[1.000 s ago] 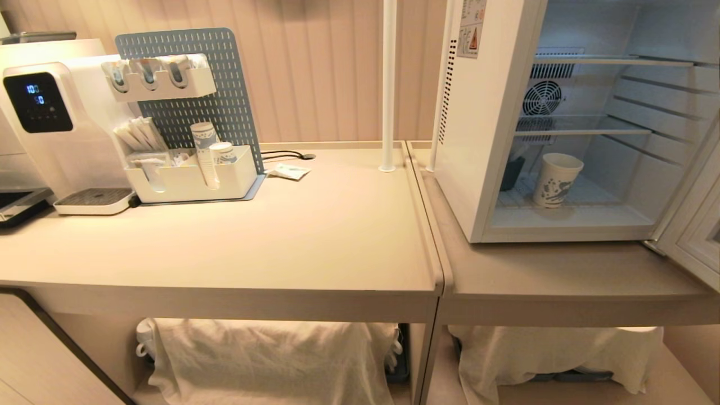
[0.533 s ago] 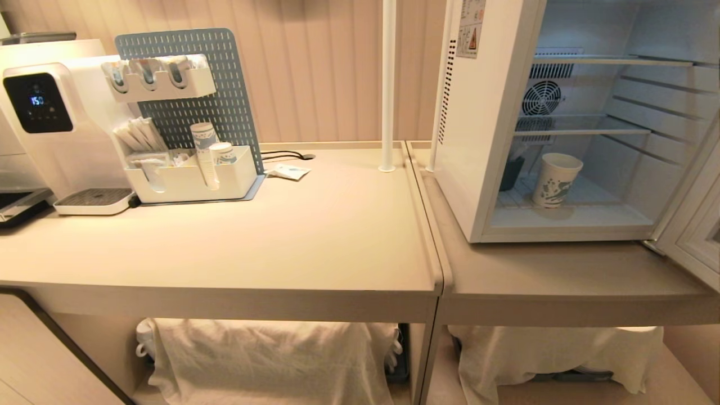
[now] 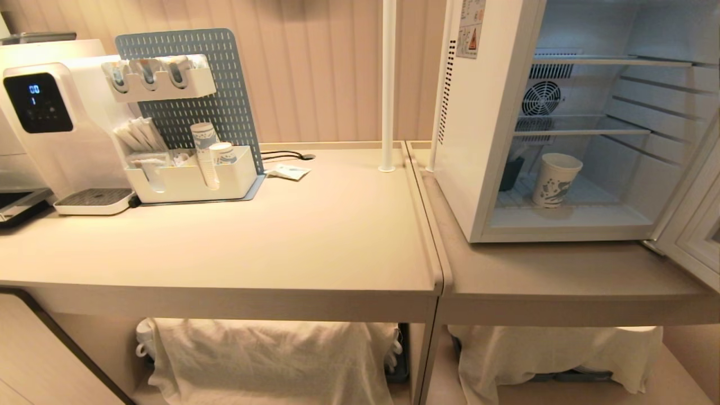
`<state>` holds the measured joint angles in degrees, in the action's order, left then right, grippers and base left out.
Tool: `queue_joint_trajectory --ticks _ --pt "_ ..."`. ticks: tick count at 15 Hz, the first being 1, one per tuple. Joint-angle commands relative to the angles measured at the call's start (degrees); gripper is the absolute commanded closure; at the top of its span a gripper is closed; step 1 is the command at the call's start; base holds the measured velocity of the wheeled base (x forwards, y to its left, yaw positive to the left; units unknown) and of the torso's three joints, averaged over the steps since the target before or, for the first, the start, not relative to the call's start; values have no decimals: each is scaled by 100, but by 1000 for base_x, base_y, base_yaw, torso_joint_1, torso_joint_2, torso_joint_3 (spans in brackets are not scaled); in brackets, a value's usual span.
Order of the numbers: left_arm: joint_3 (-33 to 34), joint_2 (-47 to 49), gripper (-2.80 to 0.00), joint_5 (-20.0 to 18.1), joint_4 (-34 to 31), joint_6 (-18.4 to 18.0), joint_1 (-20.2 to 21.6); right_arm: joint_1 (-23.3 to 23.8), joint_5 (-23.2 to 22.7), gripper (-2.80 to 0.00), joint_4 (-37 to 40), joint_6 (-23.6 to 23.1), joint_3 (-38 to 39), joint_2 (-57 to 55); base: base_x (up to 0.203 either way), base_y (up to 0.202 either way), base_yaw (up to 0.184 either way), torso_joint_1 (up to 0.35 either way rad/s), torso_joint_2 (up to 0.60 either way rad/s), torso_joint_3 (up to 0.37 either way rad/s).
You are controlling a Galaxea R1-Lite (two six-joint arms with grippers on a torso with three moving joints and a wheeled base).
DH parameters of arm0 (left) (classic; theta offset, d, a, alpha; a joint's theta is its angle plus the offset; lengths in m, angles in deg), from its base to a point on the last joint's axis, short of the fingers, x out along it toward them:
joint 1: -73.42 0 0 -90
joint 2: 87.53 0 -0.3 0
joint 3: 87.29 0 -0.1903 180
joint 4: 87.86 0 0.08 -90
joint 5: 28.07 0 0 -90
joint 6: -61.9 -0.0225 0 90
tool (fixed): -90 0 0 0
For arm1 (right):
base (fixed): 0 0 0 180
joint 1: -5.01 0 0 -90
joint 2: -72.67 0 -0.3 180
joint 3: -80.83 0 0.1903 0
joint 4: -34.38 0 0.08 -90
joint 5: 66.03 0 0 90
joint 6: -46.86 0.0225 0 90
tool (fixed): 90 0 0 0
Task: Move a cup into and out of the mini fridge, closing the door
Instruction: Take the paper cup out of the freezer
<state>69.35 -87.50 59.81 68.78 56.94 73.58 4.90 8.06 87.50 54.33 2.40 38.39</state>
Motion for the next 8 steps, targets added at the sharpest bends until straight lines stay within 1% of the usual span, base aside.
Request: queue_joint_trajectory --ticks 1,2,3,4,6,8 --pt "0 -2 0 1 0 1 2 -11 -307 0 401 574 -1029 -2060 0 0 0 0 0 0" --pt "0 -2 0 1 0 -5 2 -26 -412 0 542 948 -1314 -2524 0 0 0 0 0 0" --pt "0 -2 0 1 0 -2 2 -150 -491 0 665 1318 -1463 -2914 0 0 0 0 0 0" --pt "0 -2 0 1 0 -5 2 -372 -528 0 725 1548 -1447 -3219 0 0 0 0 0 0" --pt "0 -2 0 1 0 -5 2 -481 -529 0 605 1666 -1241 -3616 0 0 0 0 0 0" --pt "0 -2 0 1 0 -2 2 -488 -510 0 -113 1659 -1097 -3948 0 0 0 0 0 0"
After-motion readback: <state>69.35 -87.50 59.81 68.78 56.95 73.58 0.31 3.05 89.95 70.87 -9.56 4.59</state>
